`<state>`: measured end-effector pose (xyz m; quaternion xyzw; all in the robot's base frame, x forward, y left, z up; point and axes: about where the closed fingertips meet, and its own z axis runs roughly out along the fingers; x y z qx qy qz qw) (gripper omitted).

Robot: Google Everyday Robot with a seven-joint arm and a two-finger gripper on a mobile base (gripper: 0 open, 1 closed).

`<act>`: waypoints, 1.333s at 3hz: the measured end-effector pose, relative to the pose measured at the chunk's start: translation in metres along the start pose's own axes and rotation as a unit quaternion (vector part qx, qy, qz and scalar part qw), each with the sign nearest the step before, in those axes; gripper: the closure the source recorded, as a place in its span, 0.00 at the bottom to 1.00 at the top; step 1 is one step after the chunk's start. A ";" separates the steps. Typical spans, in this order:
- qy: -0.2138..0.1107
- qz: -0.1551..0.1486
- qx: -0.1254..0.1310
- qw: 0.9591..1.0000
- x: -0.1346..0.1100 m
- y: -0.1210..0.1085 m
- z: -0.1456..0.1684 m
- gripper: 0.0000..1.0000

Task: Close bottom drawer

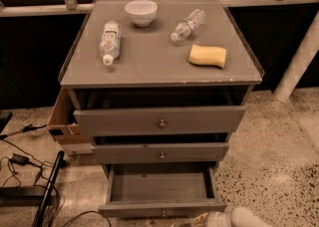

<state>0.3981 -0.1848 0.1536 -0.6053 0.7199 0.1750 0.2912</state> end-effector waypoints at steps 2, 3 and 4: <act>-0.001 -0.024 0.007 1.000 0.002 -0.005 0.001 1.00; -0.006 -0.039 0.022 0.999 0.002 -0.005 0.007 1.00; -0.016 -0.069 0.057 0.996 -0.002 -0.012 0.014 1.00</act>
Offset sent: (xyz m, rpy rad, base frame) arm 0.0054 -0.0029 -0.0017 -0.0086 -0.0423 0.0289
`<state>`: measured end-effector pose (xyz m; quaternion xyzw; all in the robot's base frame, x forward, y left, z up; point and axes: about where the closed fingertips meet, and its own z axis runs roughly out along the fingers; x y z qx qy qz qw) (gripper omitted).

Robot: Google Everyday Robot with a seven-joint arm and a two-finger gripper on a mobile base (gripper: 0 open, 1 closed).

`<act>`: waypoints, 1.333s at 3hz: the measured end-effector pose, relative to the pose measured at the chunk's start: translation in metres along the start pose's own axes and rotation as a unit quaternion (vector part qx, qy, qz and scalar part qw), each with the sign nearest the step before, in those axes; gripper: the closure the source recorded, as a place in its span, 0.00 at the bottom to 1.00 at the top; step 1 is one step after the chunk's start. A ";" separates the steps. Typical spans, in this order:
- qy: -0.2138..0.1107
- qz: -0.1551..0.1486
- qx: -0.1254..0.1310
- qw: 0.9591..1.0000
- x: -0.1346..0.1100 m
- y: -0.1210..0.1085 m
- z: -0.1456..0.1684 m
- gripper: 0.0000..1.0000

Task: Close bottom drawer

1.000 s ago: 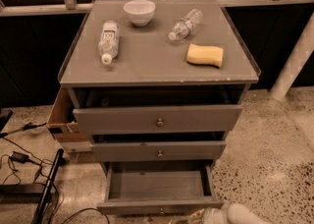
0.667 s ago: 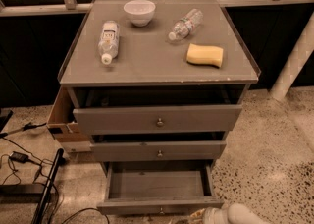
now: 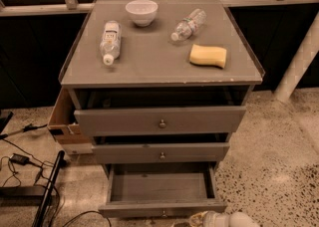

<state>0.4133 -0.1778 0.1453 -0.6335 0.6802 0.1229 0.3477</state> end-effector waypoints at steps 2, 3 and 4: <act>-0.014 -0.065 0.112 0.991 -0.008 -0.033 0.019 1.00; -0.015 -0.072 0.156 0.985 -0.008 -0.054 0.025 1.00; -0.014 -0.073 0.189 0.979 -0.006 -0.079 0.029 1.00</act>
Offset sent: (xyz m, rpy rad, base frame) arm 0.0553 0.0108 0.0041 -0.0142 -0.3854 -0.0777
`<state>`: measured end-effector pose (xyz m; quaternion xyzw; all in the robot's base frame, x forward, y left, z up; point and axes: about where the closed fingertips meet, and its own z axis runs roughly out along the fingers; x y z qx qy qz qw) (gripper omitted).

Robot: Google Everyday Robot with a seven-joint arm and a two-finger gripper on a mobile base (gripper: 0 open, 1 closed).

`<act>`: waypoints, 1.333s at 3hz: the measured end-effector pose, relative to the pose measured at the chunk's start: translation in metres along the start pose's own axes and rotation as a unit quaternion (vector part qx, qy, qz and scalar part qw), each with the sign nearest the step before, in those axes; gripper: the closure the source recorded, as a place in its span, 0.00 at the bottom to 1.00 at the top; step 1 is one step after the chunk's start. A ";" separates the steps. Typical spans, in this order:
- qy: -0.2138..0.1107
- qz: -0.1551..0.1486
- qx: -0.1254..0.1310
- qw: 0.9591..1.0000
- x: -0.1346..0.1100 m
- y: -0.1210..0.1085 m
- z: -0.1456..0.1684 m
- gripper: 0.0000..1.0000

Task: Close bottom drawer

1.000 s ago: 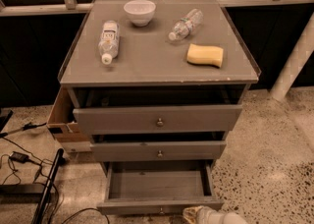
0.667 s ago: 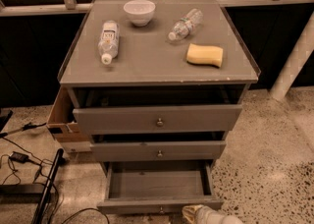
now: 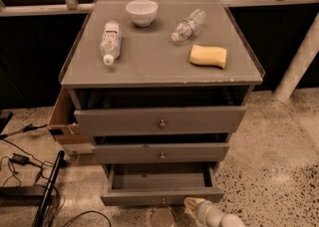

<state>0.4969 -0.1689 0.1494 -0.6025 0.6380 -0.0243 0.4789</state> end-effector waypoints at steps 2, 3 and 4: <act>0.006 -0.007 0.040 0.999 0.005 -0.049 0.032 1.00; 0.011 -0.008 0.044 0.999 0.006 -0.064 0.047 1.00; 0.014 -0.001 0.051 0.999 0.006 -0.084 0.065 1.00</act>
Offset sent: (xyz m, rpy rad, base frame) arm 0.0793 -0.0014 0.0131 -0.0069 -0.0912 -0.0609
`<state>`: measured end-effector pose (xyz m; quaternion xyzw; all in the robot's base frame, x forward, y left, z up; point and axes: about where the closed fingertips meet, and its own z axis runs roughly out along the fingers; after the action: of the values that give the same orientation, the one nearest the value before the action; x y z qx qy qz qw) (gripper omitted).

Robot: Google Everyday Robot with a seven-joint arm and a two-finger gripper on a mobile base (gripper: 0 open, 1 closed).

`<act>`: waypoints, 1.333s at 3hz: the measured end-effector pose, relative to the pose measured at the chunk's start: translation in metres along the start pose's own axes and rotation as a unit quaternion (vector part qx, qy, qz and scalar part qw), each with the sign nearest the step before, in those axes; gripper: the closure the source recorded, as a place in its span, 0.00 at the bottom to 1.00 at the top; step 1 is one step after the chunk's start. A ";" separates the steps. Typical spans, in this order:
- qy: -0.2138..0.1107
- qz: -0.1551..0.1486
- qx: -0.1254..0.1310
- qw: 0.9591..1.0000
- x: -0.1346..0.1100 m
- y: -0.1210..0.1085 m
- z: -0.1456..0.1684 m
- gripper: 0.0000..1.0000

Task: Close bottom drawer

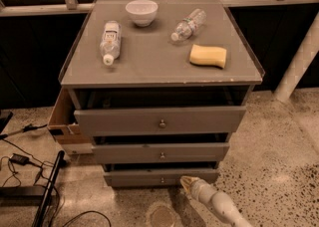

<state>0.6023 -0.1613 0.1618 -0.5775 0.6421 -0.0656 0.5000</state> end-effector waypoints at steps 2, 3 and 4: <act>0.001 0.001 0.000 1.000 -0.003 -0.011 0.012 1.00; 0.001 -0.016 -0.034 0.999 -0.010 -0.004 0.015 1.00; -0.005 -0.038 -0.119 0.992 -0.028 0.021 -0.003 1.00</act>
Offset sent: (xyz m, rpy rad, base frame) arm 0.0390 0.0079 0.0040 0.0053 -0.0047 -0.0117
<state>0.5812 -0.1334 0.1657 -0.6570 0.6205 -0.0046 0.4283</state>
